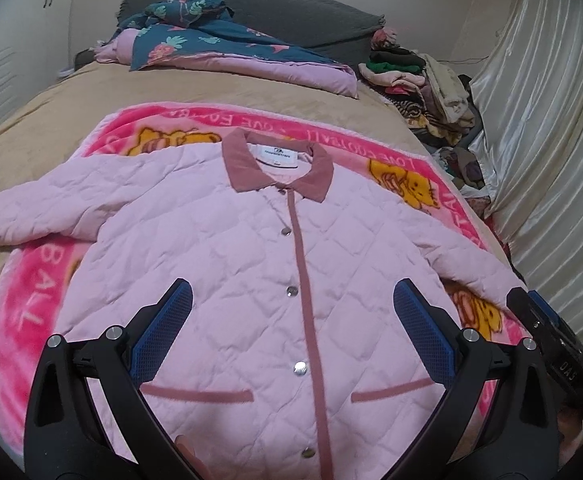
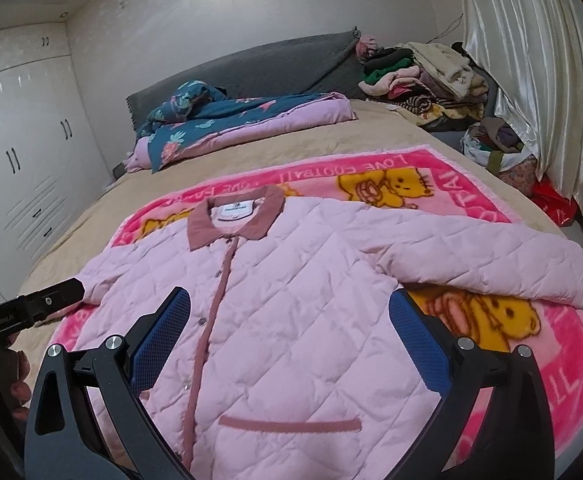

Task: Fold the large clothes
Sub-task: 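Move the right gripper toward the cuff of the nearest jacket sleeve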

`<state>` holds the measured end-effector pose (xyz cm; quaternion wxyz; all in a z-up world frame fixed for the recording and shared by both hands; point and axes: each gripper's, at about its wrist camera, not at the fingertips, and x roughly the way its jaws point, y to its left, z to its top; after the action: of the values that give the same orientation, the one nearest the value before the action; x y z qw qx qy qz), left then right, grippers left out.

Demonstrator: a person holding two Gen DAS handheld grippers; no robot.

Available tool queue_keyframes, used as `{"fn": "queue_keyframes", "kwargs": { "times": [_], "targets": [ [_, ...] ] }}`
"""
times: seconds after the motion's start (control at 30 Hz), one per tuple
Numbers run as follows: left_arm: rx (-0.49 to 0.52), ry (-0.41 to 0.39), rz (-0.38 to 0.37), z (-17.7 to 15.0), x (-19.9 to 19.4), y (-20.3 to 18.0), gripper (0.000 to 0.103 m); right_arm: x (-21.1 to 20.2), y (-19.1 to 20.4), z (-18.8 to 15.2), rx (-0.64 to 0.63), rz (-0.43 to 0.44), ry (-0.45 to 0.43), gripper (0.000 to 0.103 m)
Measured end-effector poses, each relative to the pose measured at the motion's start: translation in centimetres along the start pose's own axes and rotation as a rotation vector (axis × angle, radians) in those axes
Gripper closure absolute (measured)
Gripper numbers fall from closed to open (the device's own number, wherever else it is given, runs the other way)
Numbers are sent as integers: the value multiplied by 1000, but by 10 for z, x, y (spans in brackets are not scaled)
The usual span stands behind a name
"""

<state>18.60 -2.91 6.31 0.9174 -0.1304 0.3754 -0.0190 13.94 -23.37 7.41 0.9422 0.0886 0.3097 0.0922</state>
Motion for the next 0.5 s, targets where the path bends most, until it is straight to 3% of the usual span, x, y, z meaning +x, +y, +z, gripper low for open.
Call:
{"fn": "queue_keyframes", "kwargs": {
  "times": [0.5],
  "targets": [
    [-3,-37,6,55,34,-19,9,24,-32,41,48,-58,-56,4]
  ]
}}
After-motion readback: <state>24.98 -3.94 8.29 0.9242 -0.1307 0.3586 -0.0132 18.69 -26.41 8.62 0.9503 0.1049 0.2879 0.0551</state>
